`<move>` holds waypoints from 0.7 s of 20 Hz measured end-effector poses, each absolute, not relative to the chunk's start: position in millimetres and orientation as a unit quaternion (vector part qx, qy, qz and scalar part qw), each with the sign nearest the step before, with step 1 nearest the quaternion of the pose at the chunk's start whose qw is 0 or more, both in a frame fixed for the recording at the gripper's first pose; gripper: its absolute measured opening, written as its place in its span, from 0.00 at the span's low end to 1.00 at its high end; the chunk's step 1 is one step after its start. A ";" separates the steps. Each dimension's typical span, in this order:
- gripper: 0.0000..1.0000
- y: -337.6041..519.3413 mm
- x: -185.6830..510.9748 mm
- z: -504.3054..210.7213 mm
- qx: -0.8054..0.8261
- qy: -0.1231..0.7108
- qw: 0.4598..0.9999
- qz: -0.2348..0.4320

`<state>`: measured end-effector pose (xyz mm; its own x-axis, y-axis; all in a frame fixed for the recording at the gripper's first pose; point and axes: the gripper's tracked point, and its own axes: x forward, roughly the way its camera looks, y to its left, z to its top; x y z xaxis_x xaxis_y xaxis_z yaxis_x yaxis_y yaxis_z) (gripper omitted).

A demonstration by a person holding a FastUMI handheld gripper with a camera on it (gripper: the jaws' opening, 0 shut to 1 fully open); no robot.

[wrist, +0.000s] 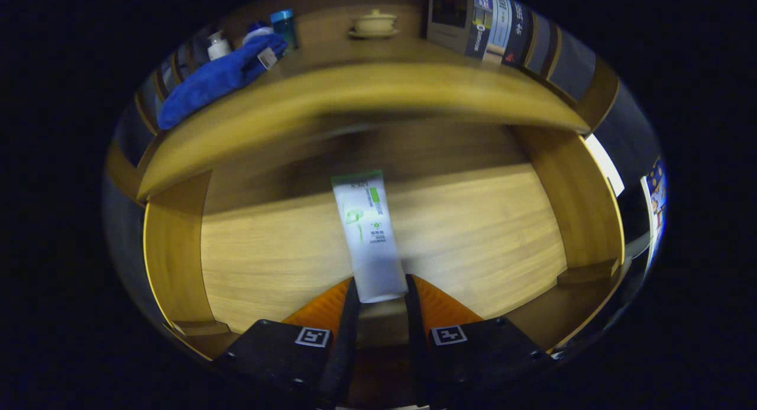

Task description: Pull open the drawer, take out the items inside it, and place them on the countertop above the cabinet.

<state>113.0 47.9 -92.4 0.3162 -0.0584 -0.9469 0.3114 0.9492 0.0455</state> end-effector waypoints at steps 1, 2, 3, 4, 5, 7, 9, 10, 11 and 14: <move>0.48 51.9 102.2 -86.3 0.106 0.562 0.812 -0.116; 0.40 45.9 113.6 -103.7 0.104 0.553 0.818 -0.116; 0.41 45.1 116.9 -87.7 0.101 0.548 0.822 -0.118; 0.41 47.3 116.4 -76.7 0.097 0.541 0.827 -0.118; 0.41 46.4 116.9 -71.2 0.097 0.532 0.832 -0.121; 0.41 49.1 115.9 -61.1 0.107 0.507 0.846 -0.128; 0.41 43.8 109.1 -45.3 0.111 0.480 0.860 -0.136; 0.40 41.0 106.4 -37.6 0.110 0.467 0.866 -0.142; 0.40 36.4 103.9 -30.9 0.107 0.454 0.872 -0.148; 0.40 29.2 88.8 -21.4 0.115 0.435 0.878 -0.162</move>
